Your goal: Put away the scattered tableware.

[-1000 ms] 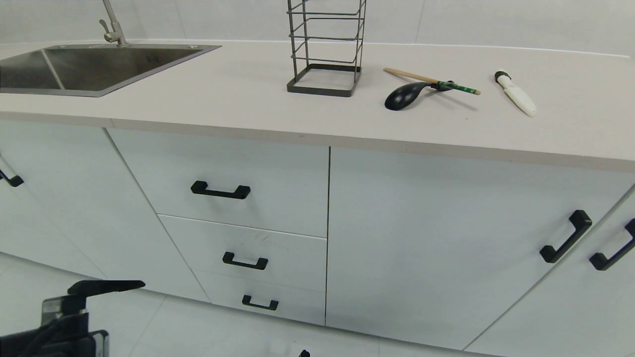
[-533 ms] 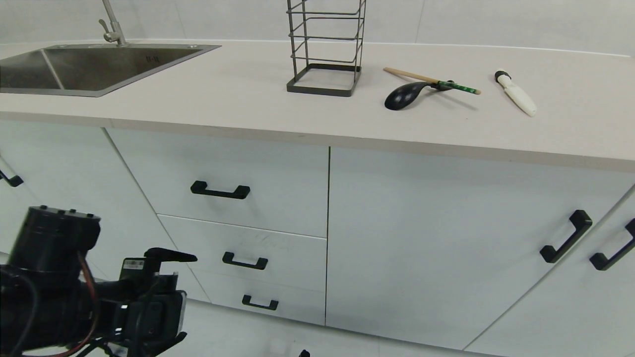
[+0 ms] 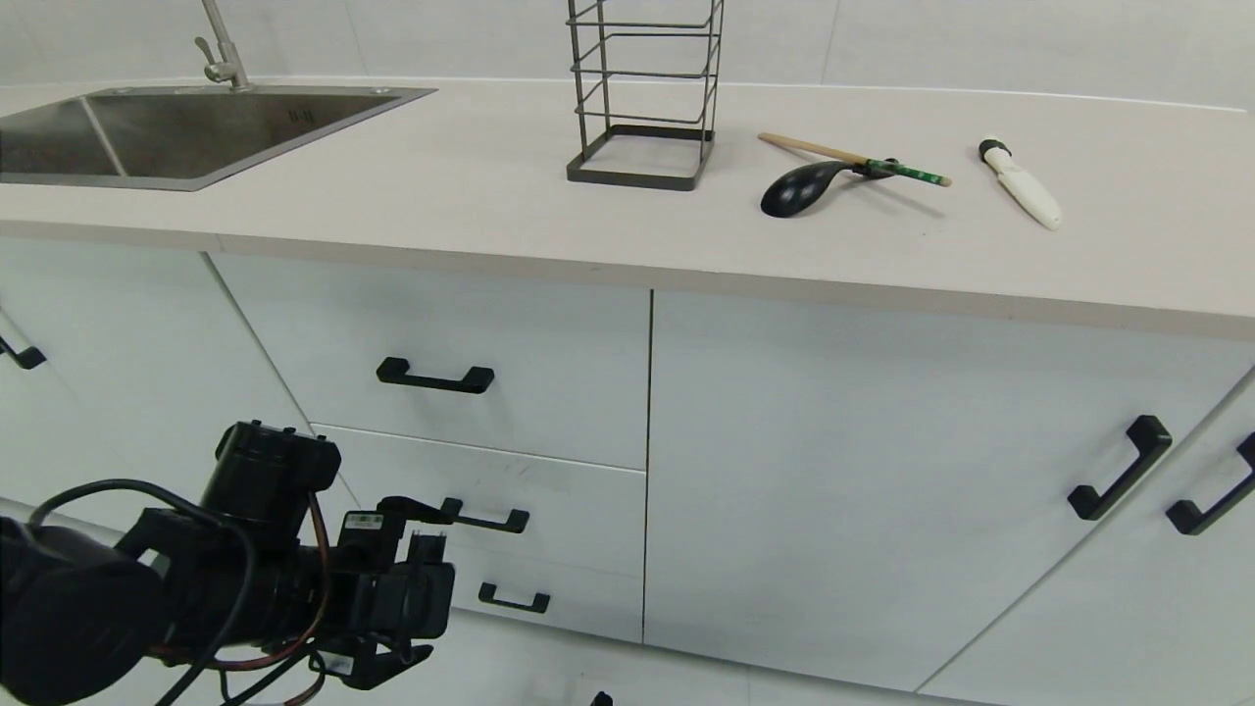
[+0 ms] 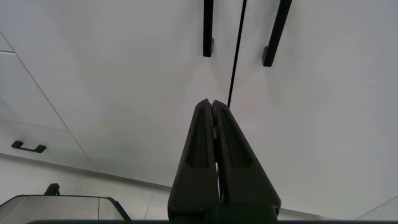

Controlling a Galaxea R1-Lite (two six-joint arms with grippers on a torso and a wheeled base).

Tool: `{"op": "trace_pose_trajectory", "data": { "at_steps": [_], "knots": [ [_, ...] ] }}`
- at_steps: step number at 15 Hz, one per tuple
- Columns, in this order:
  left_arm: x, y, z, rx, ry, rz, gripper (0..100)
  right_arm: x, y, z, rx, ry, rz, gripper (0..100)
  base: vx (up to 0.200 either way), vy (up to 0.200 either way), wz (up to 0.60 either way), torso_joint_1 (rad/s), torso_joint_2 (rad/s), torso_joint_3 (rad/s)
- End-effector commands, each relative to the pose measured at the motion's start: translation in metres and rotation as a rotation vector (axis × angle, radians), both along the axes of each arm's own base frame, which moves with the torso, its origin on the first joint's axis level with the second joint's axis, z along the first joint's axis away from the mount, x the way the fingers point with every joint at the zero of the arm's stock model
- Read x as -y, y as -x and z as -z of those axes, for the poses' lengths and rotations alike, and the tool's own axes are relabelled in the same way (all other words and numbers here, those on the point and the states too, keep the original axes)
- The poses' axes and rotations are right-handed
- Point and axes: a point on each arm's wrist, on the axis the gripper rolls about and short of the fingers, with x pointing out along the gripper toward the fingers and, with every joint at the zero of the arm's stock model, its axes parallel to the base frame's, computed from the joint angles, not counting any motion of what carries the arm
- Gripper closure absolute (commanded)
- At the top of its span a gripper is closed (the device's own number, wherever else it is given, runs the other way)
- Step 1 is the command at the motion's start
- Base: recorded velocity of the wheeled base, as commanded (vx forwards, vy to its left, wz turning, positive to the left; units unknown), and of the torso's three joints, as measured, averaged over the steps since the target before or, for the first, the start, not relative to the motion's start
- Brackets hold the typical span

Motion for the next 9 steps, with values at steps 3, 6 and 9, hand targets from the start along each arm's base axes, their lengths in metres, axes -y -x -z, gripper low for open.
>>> {"op": "trace_pose_trajectory", "data": {
  "at_steps": [3, 6, 9],
  "knots": [
    [0.004, -0.023, 0.029, -0.007, -0.002, -0.015, 0, 0.000, 0.000, 0.000, 0.000, 0.001, 0.000, 100, 0.000, 0.000, 0.00, 0.000, 0.00, 0.000],
    [0.008, -0.035, 0.044, 0.010, 0.002, -0.018, 0, 0.000, 0.000, 0.000, 0.000, 0.001, 0.000, 100, 0.000, 0.000, 0.00, 0.000, 0.00, 0.000],
    [0.007, -0.041, 0.056, 0.007, -0.004, -0.055, 0, 0.000, 0.000, 0.000, 0.000, 0.001, 0.000, 100, 0.000, 0.000, 0.00, 0.000, 0.00, 0.000]
  ]
}}
